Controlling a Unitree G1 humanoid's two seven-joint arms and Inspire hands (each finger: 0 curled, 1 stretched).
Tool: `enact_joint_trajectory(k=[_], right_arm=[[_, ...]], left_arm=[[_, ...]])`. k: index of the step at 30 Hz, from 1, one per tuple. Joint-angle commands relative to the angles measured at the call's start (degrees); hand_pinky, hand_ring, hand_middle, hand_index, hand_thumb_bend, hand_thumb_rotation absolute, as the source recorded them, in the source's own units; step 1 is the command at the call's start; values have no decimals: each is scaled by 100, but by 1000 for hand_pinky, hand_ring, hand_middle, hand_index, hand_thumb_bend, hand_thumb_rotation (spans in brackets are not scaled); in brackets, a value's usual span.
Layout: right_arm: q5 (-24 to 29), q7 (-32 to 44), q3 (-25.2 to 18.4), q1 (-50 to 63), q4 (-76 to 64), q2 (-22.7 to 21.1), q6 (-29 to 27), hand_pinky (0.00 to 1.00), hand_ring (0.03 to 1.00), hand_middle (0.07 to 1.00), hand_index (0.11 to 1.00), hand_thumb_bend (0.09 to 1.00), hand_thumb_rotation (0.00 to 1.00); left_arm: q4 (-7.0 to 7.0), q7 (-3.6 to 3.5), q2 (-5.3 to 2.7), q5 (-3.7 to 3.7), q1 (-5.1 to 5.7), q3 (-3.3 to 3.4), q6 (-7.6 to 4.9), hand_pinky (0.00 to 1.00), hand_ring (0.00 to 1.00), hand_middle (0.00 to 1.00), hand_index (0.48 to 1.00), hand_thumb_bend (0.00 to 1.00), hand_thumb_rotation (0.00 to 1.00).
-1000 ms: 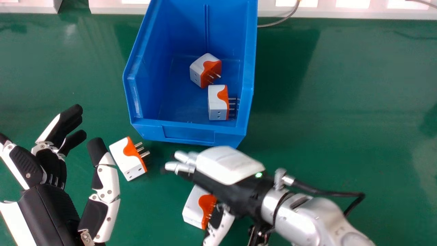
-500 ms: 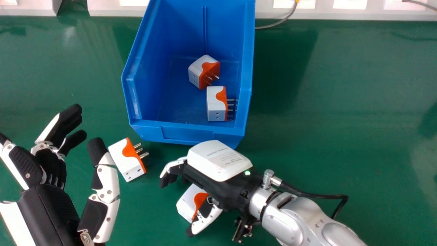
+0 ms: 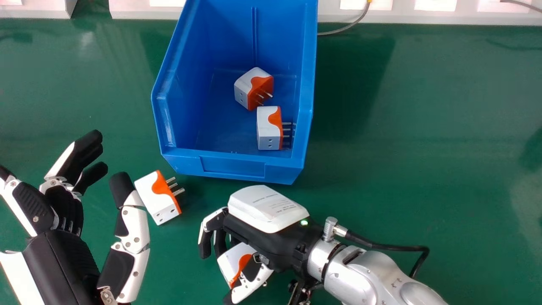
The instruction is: Pick all objects and put in blue box
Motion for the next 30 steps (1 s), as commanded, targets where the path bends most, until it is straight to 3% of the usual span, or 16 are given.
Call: enact_joint_trajectory(k=[1,6,12,15,21,26,30], right_arm=[[38,20,-44,46,-105,-21,-87,361,395,517,526,509,0],[96,-28,-102,56,-156,-31,-225,333,379,495,553,505,0],[185,-245,-244,80,-185,-22,-589,284,410,495,492,514,0],[225,-455,-346,115,-297,-38,-854,282,392,467,503,514,0],[302,-425,-587,219,-745,-115,-1003,342,437,477,513,500,0],[430,-374,-820,317,-1275,-185,-1038,348,433,463,515,499,0],[501,-309,-996,368,-1638,-220,-1028,343,438,464,518,499,0]], left_arm=[[-145,21,-488,-14,32,-192,-61,697,743,736,735,257,0],[-136,22,-494,-48,6,-189,-60,693,740,734,732,253,0],[-154,17,-487,-18,17,-180,-35,695,743,736,732,253,0],[-153,18,-478,1,7,-165,-41,693,742,736,730,253,0],[-136,21,-472,-8,-16,-149,-58,690,741,735,730,249,0],[-127,6,-468,-65,-56,-163,-68,686,739,734,728,245,0],[-122,2,-462,-48,-79,-147,-47,684,738,734,727,245,0]])
